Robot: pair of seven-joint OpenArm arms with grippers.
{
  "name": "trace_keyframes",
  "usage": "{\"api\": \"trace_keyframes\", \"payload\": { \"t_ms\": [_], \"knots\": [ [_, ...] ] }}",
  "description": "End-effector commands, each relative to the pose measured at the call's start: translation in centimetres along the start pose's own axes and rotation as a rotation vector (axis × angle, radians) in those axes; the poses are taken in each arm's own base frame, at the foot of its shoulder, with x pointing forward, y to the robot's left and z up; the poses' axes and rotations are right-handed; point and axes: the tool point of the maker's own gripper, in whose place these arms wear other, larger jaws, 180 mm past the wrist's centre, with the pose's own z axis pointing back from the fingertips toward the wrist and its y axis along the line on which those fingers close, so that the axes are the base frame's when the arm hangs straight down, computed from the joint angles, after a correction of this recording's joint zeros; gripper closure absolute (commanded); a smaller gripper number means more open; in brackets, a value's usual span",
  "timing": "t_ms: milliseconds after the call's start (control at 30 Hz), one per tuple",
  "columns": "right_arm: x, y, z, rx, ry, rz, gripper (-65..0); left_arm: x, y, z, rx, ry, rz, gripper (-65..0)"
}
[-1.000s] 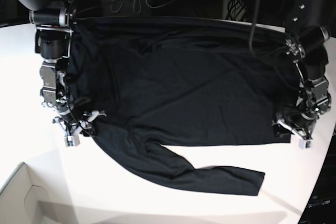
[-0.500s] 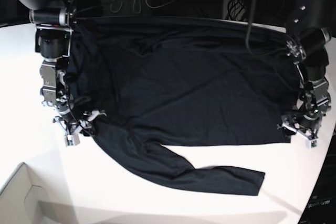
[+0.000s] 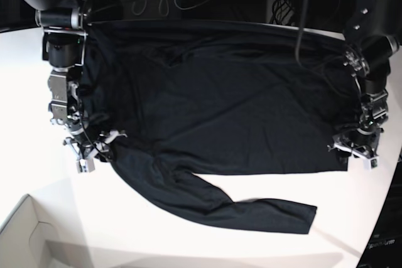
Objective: Layout the t-shirt on the table in an organized manner, then fold the t-shirt properly
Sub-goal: 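Reach both grippers to the shirt's side edges near the sleeves and grasp, then fold the grasped side edges over toward the collar with both grippers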
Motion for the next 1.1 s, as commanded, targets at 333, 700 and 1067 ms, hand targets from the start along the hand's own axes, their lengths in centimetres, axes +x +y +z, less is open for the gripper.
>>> {"api": "trace_keyframes", "payload": {
  "t_ms": [333, 700, 1067],
  "knots": [
    [-3.3, -0.5, 0.6, -0.008, 0.135, 0.031, 0.0, -0.7, -1.2, -0.3, -0.026, 0.041, 0.011, 0.0],
    [1.2, 0.2, 3.4, -0.021, -0.020, 0.145, 0.0, 2.0, -0.2, 0.7, 0.010, 0.030, -0.070, -0.1],
    [4.7, 1.2, 8.8, -0.069, -0.185, 0.213, 0.0, 4.1, -0.4, 4.0, 0.023, -0.013, -0.101, -0.1]
  ]
}}
